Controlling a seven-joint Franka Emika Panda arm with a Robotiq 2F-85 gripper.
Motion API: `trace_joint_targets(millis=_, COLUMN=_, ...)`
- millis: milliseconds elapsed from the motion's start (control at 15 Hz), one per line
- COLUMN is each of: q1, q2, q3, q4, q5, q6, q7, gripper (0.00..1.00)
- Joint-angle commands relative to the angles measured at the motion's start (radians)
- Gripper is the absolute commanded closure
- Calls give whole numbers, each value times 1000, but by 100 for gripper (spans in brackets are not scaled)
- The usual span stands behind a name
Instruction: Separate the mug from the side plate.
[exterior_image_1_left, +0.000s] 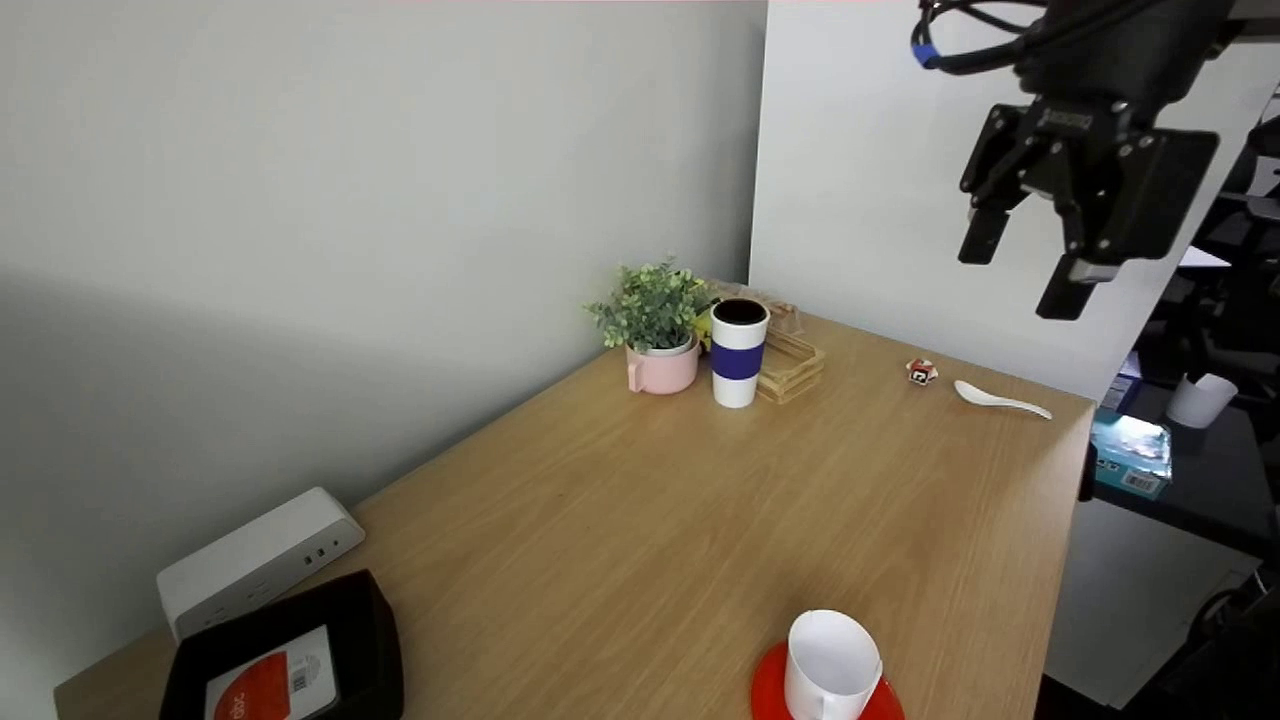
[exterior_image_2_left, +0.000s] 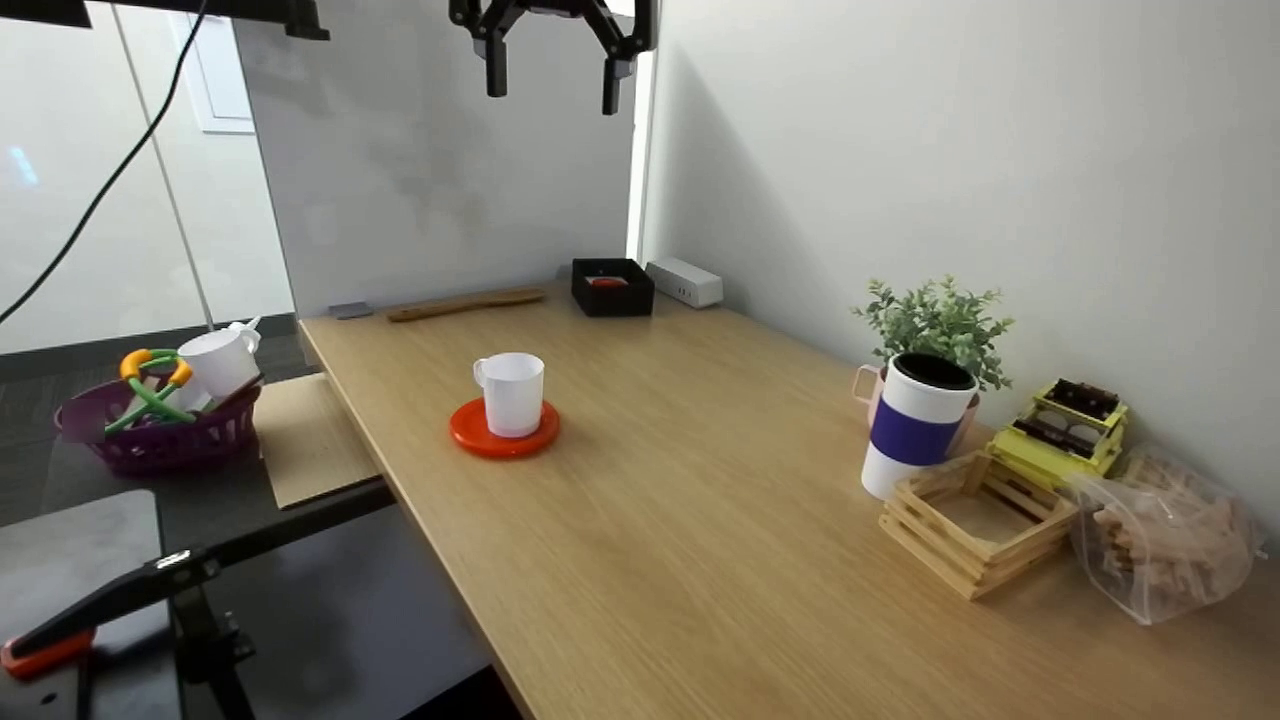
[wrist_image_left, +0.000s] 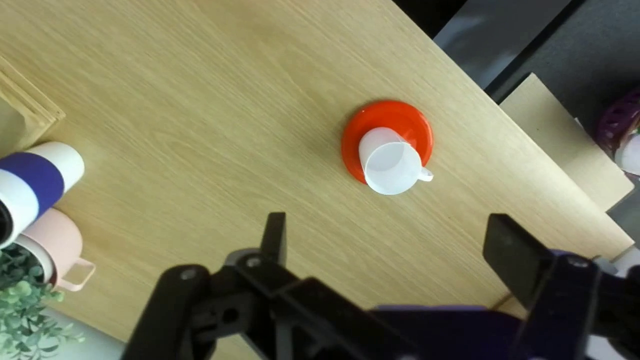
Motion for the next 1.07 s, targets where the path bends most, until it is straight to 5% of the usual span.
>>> trace_joint_targets(millis=0, q1=-8, q2=158, q3=13, q4=159, q5=58, q6=-67, q7=-106, gripper=0)
trace_joint_targets(millis=333, q1=-43, q2=341, q3=41, q4=358, q5=68, q6=-237, q7=-170, gripper=0)
trace_joint_targets(millis=400, q1=-42, q2=260, q3=49, q4=253, q5=52, q6=-156, q7=-130, gripper=0)
trace_joint_targets(millis=1000, q1=-53, q2=290, q3=59, q4=289, q5=56, q6=-172, q7=-142, gripper=0)
